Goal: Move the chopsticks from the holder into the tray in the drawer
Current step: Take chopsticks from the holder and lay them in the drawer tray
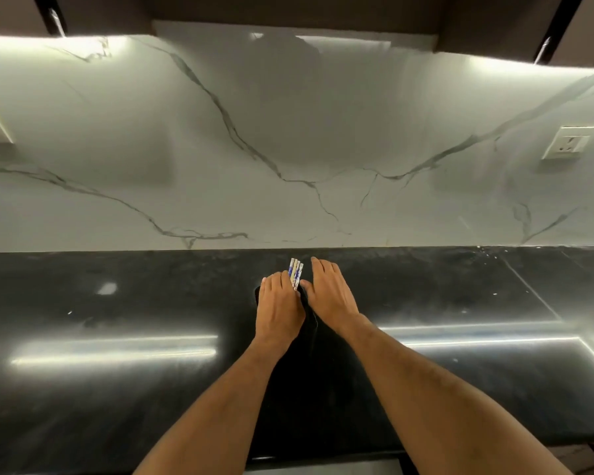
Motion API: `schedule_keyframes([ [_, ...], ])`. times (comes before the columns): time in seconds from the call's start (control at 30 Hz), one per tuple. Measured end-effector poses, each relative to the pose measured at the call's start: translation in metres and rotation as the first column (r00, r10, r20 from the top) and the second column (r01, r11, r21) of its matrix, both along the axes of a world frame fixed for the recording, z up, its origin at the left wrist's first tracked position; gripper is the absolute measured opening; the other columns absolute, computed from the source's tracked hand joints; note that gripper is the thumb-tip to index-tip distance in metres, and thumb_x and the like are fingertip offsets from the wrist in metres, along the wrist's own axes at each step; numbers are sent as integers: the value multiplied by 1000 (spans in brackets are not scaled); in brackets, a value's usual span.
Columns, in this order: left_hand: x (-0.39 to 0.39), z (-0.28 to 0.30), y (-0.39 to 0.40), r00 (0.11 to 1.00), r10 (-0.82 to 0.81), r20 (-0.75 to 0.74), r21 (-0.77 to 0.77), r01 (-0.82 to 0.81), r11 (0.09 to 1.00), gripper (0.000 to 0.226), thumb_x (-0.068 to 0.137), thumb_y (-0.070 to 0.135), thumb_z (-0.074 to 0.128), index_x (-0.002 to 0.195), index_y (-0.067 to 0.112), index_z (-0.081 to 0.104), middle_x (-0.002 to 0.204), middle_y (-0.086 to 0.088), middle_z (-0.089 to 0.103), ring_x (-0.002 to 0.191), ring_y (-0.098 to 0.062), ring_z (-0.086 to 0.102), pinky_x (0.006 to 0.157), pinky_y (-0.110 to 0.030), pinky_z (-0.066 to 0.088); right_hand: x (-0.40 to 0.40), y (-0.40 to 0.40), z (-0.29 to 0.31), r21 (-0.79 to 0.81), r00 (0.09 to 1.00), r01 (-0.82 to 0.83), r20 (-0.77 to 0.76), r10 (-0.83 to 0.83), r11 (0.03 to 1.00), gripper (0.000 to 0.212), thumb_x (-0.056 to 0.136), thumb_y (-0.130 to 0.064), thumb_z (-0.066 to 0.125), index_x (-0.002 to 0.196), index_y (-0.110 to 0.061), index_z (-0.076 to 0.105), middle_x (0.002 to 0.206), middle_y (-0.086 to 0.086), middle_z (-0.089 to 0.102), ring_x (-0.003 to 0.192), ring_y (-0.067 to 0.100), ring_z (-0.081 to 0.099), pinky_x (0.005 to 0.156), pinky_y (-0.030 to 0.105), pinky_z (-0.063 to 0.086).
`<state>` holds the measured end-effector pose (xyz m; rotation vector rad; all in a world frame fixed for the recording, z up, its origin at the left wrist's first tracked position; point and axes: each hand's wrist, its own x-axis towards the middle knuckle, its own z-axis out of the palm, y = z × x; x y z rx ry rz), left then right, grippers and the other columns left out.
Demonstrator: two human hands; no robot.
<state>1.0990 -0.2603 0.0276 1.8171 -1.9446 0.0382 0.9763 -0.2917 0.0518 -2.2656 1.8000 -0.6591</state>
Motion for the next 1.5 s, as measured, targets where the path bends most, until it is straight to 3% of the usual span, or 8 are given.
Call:
schedule_keyframes([
  [0.13, -3, -7, -8, 999, 0, -48, -5, 0, 1000, 20, 103, 20, 49, 118, 10, 58, 108, -5, 64, 97, -17, 58, 97, -32, 49, 10, -22, -11, 178, 958, 49, 270, -97, 983, 68, 100, -28, 64, 156, -7, 32, 151, 12, 49, 142, 27, 44, 119, 41, 36],
  [0.3, -5, -8, -10, 995, 6, -99, -20, -8, 1000, 19, 98, 7, 53, 116, 4, 60, 108, -11, 61, 100, -24, 55, 92, -38, 52, 25, -45, -10, 355, 772, 52, 579, -263, 934, 69, 91, -14, 75, 151, -5, 42, 132, 14, 66, 119, 20, 64, 107, 35, 50],
  [0.63, -2, -12, -12, 991, -38, -130, -49, 32, 998, 17, 101, 11, 52, 115, 8, 61, 107, -7, 60, 102, -20, 51, 96, -39, 49, 43, -57, -21, 488, 472, 86, 748, -467, 869, 41, 81, -4, 84, 120, -6, 71, 111, 12, 75, 100, 22, 73, 94, 41, 60],
  [1.07, -3, -14, -9, 942, -30, -335, -68, 8, 998, 26, 96, 13, 63, 121, 5, 58, 117, -10, 60, 107, -20, 53, 95, -36, 53, 30, -45, -5, 350, 327, -29, 889, -322, 936, 31, 90, 7, 69, 121, 5, 66, 100, 19, 77, 88, 28, 78, 84, 43, 64],
  [1.2, -3, -11, -11, 908, 27, -418, -3, -31, 1000, 43, 95, 14, 65, 135, 6, 53, 128, -10, 60, 121, -21, 56, 103, -26, 41, 24, -42, 3, 283, 310, -41, 915, -257, 958, 29, 91, 8, 67, 120, 6, 66, 99, 20, 77, 87, 30, 78, 81, 41, 64],
  [1.33, -2, 1, -14, 812, 45, -582, 35, -30, 999, 28, 97, 13, 64, 124, 9, 62, 111, -6, 70, 99, -16, 68, 88, -30, 58, 19, -37, 23, 215, 311, -80, 933, -181, 973, 28, 92, 8, 66, 119, 6, 65, 96, 20, 77, 85, 28, 79, 78, 40, 65],
  [1.43, -3, 17, -15, 728, 24, -685, 55, 19, 998, 18, 102, 17, 57, 108, 3, 67, 90, -6, 70, 78, -19, 65, 69, -30, 54, 18, -33, 44, 172, 306, -117, 943, -129, 978, 26, 92, 8, 67, 117, 2, 66, 96, 19, 78, 85, 29, 79, 77, 42, 65],
  [1.5, -4, 32, -11, 638, 19, -770, 97, 88, 991, 23, 105, 20, 53, 110, 2, 66, 90, -10, 72, 80, -25, 69, 71, -32, 57, 16, -28, 61, 140, 314, -135, 945, -92, 981, 24, 91, 7, 68, 113, -3, 68, 94, 16, 79, 85, 28, 79, 78, 43, 65],
])
